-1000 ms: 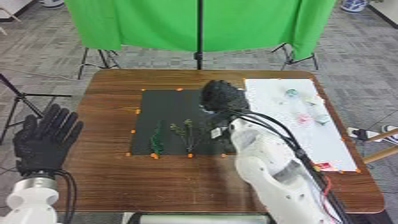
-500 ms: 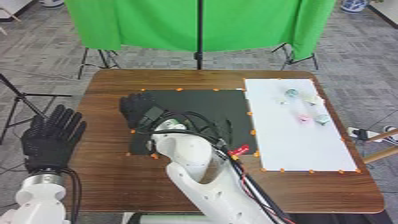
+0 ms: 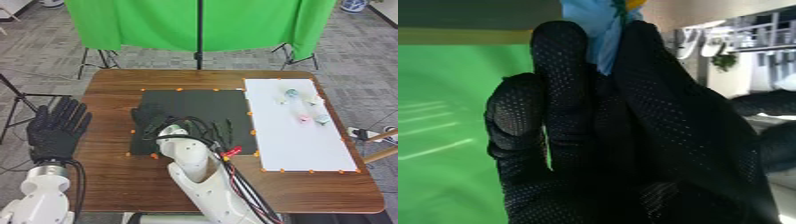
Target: Arrange flowers
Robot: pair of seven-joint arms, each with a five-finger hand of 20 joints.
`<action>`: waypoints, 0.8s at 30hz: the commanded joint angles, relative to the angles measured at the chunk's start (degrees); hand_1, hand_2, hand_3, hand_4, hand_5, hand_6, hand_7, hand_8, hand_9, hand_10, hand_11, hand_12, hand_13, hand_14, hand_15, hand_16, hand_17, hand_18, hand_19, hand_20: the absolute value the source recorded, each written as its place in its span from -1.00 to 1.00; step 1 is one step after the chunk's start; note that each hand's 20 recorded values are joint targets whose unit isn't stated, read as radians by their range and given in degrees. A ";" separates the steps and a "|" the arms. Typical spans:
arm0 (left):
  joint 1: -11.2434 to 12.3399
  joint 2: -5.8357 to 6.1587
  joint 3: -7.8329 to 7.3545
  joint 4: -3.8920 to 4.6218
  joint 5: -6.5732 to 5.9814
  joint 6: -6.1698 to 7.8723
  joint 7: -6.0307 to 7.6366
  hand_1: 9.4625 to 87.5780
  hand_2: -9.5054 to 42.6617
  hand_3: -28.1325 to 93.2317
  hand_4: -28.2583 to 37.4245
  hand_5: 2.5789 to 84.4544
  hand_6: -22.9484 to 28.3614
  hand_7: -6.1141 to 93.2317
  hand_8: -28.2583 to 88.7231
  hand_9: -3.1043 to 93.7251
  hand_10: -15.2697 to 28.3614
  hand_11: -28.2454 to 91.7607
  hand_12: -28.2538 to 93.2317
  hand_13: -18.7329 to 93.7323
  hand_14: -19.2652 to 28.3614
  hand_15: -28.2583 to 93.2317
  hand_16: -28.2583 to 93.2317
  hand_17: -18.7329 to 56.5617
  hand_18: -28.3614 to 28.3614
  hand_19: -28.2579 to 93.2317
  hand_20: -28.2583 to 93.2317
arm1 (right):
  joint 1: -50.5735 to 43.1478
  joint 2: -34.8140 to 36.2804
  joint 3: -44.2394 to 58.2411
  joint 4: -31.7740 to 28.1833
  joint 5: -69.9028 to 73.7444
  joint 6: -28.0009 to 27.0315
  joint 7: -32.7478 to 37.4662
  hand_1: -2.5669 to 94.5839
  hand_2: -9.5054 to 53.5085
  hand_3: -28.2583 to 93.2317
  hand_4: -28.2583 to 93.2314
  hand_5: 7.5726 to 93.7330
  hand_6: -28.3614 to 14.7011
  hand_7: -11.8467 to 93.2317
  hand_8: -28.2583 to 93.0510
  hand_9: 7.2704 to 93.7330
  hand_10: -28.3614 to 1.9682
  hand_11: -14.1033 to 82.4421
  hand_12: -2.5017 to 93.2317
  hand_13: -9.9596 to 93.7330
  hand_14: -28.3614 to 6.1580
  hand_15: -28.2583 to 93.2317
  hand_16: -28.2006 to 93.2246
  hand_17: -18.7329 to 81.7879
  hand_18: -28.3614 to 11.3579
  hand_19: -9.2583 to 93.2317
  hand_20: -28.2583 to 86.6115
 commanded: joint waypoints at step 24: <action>0.27 -0.93 -0.01 0.40 -0.16 0.73 -2.43 -0.51 -0.06 0.67 -1.00 0.11 0.23 -0.53 -0.67 -0.09 0.37 -0.18 -0.32 -0.11 0.42 0.10 -0.61 -0.54 0.46 -0.05 -0.29 | -0.10 1.55 -3.55 -3.85 4.47 -2.10 6.71 0.36 -1.00 0.62 -1.00 0.32 0.16 -0.29 -0.73 0.18 -0.34 -0.34 -0.58 0.34 0.07 0.37 0.17 0.12 -0.75 0.89 0.20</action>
